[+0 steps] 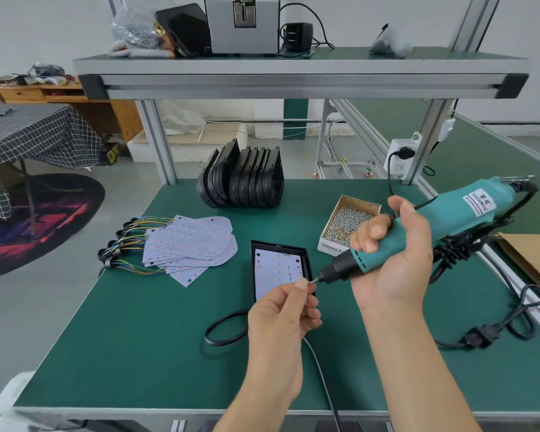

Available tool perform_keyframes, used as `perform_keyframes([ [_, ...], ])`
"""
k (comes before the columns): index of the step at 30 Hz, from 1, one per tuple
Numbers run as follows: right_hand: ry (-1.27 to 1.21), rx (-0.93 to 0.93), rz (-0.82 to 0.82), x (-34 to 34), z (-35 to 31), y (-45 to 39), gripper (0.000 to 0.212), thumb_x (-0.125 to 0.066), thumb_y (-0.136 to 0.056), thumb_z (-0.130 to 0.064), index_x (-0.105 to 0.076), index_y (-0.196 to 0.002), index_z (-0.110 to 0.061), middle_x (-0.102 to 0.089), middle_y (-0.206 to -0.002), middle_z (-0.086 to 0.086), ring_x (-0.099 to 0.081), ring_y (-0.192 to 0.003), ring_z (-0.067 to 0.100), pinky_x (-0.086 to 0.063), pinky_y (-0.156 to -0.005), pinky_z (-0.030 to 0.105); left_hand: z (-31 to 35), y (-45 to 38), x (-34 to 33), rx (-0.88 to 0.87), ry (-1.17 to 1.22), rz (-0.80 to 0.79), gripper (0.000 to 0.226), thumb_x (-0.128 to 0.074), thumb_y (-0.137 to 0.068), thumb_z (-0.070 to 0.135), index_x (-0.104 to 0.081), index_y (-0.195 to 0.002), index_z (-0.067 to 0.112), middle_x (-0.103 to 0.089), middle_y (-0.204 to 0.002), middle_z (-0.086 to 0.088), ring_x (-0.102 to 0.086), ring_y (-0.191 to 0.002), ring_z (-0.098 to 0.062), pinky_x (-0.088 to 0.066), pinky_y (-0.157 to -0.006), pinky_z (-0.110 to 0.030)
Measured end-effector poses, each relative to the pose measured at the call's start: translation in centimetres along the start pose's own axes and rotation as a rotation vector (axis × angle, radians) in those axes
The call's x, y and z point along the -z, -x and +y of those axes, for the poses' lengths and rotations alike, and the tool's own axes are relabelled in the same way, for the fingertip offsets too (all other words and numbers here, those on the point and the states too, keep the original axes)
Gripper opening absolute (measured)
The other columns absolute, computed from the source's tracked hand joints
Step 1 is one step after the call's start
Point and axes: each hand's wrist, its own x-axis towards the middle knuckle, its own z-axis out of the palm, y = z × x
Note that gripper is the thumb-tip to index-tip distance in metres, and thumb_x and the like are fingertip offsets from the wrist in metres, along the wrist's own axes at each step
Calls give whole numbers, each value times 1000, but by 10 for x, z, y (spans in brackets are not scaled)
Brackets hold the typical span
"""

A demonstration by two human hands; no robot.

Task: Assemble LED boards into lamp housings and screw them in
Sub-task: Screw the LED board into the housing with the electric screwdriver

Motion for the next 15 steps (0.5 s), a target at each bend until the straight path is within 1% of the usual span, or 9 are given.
perform_keyframes([
  [2, -21, -4, 29, 2, 4, -5, 11, -51, -102, -20, -58, -96, -15, -47, -57, -2, -37, -47, 14, -34, -52, 27, 1, -3, -1, 22, 27, -10, 26, -66, -99, 17, -76, -77, 7, -65, -77, -11, -55, -61, -17, -52, -59, -23],
  [4, -39, -6, 52, 4, 7, -10, 11, -50, -103, -20, -58, -97, -15, -46, -58, -2, -37, -47, 13, -34, -52, 26, 2, -6, -3, 41, 48, -17, 25, -69, -96, 24, -79, -84, 5, -69, -81, -12, -57, -62, -17, -53, -59, -23],
  [7, -66, -6, 76, 7, 12, -19, 9, -51, -102, -20, -58, -99, -15, -47, -60, -2, -38, -48, 12, -36, -51, 25, 4, -8, -3, 64, 7, 7, 47, -71, -83, 46, -76, -102, 3, -77, -90, -13, -61, -61, -19, -53, -58, -24],
  [9, -77, -2, 92, 9, 15, -26, 7, -54, -101, -21, -58, -100, -15, -47, -61, -2, -39, -48, 12, -38, -51, 24, 4, -8, 2, 39, -92, 59, 52, -64, -87, 56, -74, -107, 9, -79, -91, -13, -63, -60, -21, -52, -55, -25],
  [10, -77, 2, 104, 11, 17, -31, 6, -56, -100, -21, -58, -101, -15, -48, -61, -2, -40, -48, 12, -38, -51, 24, 5, -7, 7, -16, -155, 92, 49, -61, -89, 59, -74, -104, 15, -78, -87, -12, -63, -58, -22, -52, -53, -26],
  [12, -59, 14, 144, 14, 22, -42, 10, -61, -96, -20, -59, -103, -13, -48, -63, 0, -40, -49, 14, -39, -51, 25, 11, -10, 22, -217, -330, 191, 34, -63, -93, 59, -74, -91, 27, -76, -78, -4, -63, -56, -19, -52, -51, -27],
  [13, -43, 22, 169, 17, 25, -47, 14, -64, -94, -20, -58, -105, -12, -48, -63, 1, -40, -49, 15, -39, -51, 26, 16, -14, 30, -336, -459, 258, 26, -66, -95, 55, -71, -89, 30, -74, -76, 2, -65, -59, -16, -54, -55, -29],
  [14, -20, 29, 191, 20, 29, -52, 17, -66, -92, -19, -58, -105, -12, -49, -64, 2, -39, -50, 16, -37, -51, 27, 22, -21, 39, -440, -609, 324, 19, -66, -95, 51, -69, -89, 32, -72, -77, 8, -65, -66, -11, -55, -63, -31],
  [15, 9, 40, 207, 23, 33, -57, 19, -67, -91, -18, -57, -106, -11, -49, -63, 3, -39, -50, 16, -36, -51, 27, 28, -28, 46, -495, -768, 374, 16, -66, -91, 50, -66, -92, 34, -70, -81, 13, -64, -78, -8, -53, -73, -32],
])
